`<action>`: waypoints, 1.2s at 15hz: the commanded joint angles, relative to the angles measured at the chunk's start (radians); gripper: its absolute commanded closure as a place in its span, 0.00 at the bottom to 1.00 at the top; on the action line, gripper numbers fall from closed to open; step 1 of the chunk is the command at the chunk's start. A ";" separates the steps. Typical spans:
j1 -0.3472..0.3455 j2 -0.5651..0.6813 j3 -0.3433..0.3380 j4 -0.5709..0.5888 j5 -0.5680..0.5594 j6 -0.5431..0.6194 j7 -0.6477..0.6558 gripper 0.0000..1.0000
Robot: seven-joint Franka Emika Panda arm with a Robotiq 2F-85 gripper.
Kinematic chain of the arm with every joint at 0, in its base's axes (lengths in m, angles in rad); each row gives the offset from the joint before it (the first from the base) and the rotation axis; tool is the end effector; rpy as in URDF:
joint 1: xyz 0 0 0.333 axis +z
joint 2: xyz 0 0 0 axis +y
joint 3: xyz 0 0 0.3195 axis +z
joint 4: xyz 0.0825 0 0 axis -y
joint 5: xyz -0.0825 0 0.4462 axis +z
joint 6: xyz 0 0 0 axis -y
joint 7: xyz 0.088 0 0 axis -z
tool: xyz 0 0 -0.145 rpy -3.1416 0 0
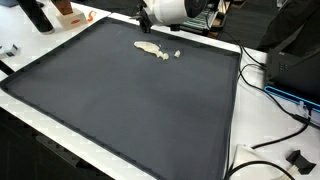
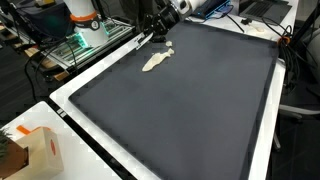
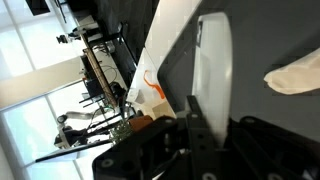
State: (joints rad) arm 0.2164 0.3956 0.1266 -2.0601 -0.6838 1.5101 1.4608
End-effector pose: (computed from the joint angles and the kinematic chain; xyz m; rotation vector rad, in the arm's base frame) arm 0.5067 0.0837 0.1652 1.9081 -0.7955 -0.0978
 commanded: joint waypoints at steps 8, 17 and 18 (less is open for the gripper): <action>0.051 0.026 0.005 0.008 -0.063 0.019 -0.116 0.99; 0.063 -0.011 0.027 -0.033 -0.107 0.113 -0.204 0.99; 0.062 -0.021 0.030 -0.041 -0.108 0.132 -0.213 0.99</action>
State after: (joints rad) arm 0.2777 0.4129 0.1491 -2.0534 -0.7601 1.5871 1.2830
